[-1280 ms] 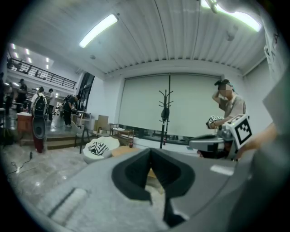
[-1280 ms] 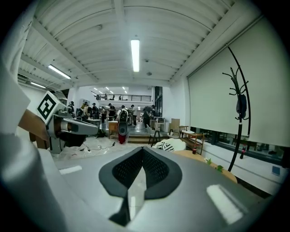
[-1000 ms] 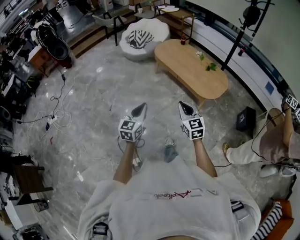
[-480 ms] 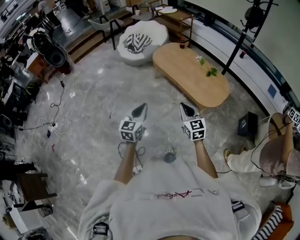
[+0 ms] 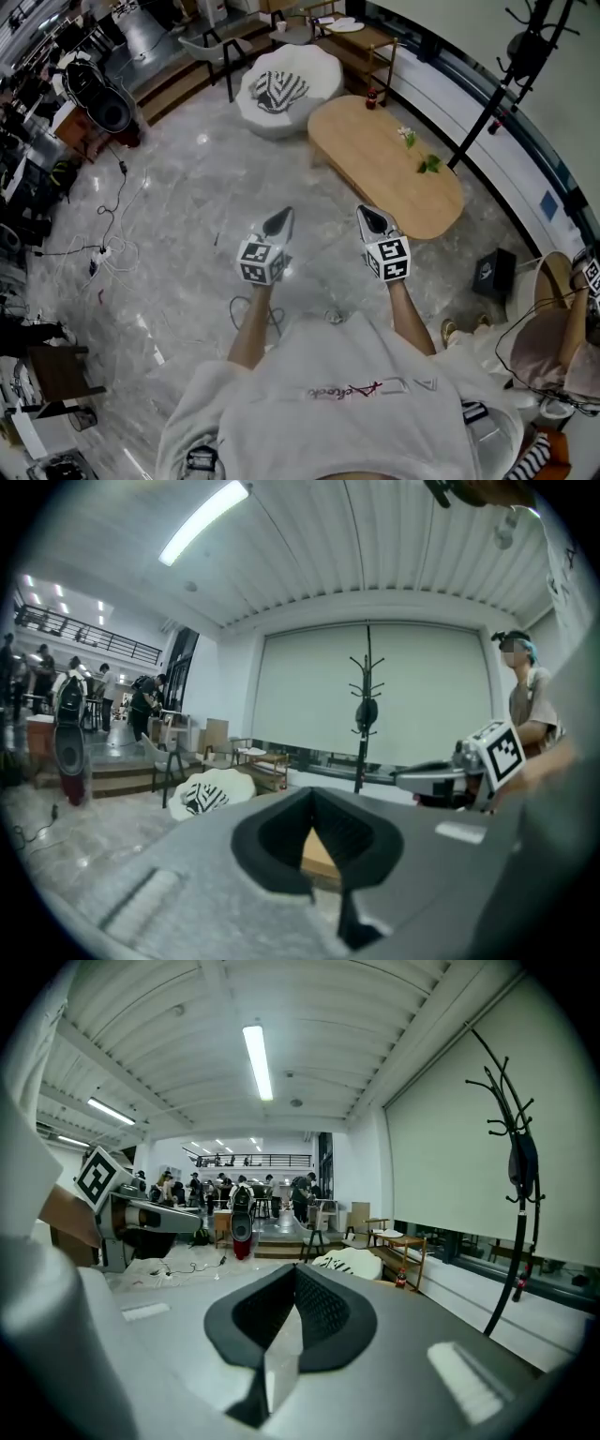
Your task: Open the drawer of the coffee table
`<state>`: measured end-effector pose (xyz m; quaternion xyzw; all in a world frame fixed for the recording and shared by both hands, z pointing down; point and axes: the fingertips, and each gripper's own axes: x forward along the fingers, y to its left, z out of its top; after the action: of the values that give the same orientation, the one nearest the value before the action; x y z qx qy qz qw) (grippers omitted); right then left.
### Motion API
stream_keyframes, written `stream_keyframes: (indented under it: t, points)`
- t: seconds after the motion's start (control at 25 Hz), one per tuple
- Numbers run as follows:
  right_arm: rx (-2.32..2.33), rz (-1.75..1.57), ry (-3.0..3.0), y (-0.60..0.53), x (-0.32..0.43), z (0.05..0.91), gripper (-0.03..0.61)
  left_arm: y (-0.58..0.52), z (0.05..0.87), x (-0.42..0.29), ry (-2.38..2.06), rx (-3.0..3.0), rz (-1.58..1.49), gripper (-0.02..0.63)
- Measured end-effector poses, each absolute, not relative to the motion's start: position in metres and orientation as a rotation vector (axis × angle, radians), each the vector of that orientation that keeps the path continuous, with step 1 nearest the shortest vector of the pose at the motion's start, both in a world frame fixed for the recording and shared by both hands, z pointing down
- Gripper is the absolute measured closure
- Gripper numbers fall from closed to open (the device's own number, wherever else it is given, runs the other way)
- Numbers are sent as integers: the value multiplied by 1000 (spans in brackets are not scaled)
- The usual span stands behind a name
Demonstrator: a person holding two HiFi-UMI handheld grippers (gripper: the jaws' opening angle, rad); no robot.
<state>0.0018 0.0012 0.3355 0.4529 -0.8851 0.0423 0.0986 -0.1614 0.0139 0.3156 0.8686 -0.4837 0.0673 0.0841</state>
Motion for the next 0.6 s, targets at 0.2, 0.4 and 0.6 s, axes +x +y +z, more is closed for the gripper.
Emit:
stream_keyframes:
  t: [0.2, 0.4, 0.6]
  points:
    - [1304, 134, -2617, -32, -1, 342, 574, -16, 320, -163, -1463, 2568, 192, 615]
    - [1266, 141, -2627, -47, -13, 347, 574, -33, 321, -171, -1487, 2541, 187, 615]
    - [1243, 133, -2634, -58, -17, 346, 574, -41, 323, -171, -1486, 2533, 190, 615]
